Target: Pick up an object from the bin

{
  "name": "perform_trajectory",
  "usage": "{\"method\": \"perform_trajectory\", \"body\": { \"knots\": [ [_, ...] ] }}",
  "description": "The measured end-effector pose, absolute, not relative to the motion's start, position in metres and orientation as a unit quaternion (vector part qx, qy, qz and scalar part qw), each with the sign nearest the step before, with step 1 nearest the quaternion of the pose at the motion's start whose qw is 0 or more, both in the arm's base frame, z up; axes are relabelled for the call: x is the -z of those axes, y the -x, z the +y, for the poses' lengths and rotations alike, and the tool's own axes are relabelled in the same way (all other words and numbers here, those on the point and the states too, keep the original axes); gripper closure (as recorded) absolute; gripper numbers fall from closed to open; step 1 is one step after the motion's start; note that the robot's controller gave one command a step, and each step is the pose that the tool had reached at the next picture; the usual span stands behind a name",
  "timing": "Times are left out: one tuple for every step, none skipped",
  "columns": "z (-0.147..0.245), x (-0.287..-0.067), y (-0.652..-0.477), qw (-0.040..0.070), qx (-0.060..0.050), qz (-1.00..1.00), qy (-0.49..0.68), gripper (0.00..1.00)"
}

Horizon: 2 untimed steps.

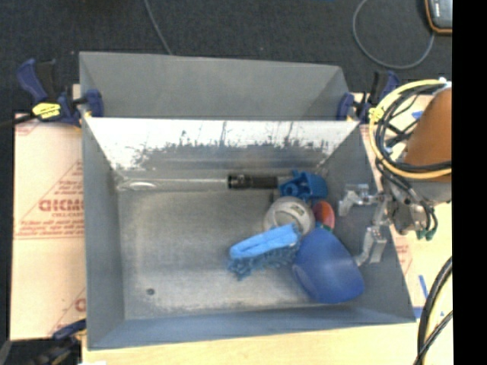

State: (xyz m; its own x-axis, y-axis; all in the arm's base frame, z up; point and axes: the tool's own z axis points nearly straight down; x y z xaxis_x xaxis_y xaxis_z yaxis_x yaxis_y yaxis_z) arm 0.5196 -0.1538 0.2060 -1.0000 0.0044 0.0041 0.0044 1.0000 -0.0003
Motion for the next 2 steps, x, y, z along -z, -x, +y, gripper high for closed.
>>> {"method": "perform_trajectory", "body": {
  "knots": [
    [-0.153,-0.21,-0.521,-0.002,-0.001,-1.0,0.0,0.0],
    [-0.099,-0.119,-0.534,-0.002,0.0,-1.0,-0.031,0.0]
  ]
}}
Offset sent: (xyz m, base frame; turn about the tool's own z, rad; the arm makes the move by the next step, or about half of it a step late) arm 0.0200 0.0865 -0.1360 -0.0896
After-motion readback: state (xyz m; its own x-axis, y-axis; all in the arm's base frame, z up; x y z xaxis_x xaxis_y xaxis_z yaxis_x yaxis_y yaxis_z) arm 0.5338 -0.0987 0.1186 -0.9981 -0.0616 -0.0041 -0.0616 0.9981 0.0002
